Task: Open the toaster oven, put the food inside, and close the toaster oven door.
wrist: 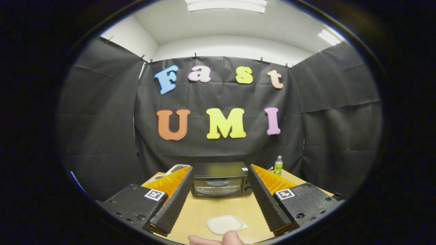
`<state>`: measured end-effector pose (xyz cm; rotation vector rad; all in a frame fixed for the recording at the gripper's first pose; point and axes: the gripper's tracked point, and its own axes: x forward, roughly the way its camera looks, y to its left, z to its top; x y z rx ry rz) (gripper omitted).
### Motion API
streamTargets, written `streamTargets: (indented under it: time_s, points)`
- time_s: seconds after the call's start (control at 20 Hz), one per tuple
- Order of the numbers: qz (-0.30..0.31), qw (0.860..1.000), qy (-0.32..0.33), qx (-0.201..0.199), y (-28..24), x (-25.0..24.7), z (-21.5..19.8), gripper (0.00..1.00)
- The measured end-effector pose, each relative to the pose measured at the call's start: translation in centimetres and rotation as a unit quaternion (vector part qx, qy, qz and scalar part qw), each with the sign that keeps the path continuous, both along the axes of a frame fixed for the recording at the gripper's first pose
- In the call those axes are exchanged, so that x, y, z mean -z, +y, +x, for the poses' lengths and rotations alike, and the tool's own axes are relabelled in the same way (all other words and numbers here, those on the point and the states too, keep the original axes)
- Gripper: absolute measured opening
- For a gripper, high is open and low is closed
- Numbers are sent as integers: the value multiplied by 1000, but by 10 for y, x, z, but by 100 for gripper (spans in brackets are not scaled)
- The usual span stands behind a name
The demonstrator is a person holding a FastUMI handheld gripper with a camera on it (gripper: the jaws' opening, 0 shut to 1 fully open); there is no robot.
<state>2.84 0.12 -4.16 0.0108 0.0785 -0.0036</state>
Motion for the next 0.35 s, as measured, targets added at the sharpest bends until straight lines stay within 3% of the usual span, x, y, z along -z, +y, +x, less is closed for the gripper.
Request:
streamTargets:
  time_s: [0.35]
  points:
    - [8, 1000, 5, -5, 7, 3, 2, 100]
